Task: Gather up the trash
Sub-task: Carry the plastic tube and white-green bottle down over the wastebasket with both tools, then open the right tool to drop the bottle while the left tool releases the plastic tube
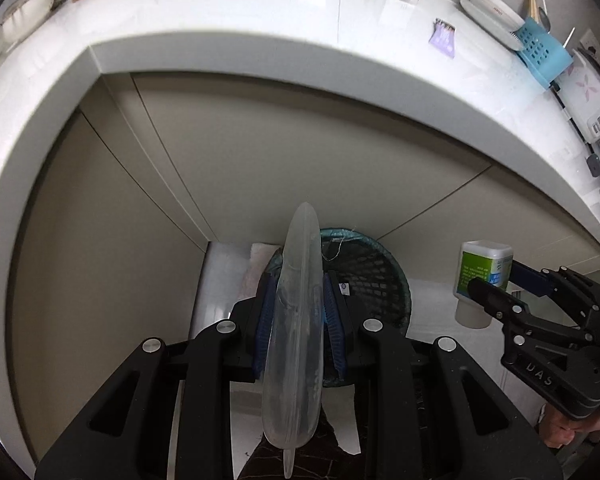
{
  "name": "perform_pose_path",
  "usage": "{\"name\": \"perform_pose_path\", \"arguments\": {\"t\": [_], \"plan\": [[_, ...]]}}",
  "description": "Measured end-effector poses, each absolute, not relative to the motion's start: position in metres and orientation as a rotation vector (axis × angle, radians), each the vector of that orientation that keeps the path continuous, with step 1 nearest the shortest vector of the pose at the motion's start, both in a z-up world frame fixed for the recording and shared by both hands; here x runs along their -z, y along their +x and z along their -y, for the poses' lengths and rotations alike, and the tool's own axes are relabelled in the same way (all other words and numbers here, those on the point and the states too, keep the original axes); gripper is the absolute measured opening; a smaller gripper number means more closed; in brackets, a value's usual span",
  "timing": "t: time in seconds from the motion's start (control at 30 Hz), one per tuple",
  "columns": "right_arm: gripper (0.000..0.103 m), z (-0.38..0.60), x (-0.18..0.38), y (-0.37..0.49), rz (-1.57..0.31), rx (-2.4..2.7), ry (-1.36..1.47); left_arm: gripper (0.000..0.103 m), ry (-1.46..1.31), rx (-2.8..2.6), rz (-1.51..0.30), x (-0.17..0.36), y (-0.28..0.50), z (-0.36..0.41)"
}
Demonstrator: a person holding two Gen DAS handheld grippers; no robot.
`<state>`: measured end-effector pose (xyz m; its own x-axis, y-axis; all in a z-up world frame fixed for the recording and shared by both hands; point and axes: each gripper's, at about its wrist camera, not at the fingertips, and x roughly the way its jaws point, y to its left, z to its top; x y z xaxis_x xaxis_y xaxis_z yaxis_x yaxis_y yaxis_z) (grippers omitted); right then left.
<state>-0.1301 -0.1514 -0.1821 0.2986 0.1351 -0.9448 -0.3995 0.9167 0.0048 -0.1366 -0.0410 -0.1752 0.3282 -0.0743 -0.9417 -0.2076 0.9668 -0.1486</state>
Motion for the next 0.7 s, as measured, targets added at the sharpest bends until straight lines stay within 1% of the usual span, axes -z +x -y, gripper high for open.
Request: {"name": "perform_pose_path", "arguments": {"t": [0.43,0.7], "plan": [[0.042,0.146,0.228,-0.122,-1.279,-0.362,-0.254,0.024,-0.25,-0.103,-1.249,0.213,-0.136,0.044],[0.043,0.138,0.248,-0.119,-1.306,-0.367,-0.275,0.024,-0.245,-0.109,-1.271,0.225,-0.138,0.048]]}}
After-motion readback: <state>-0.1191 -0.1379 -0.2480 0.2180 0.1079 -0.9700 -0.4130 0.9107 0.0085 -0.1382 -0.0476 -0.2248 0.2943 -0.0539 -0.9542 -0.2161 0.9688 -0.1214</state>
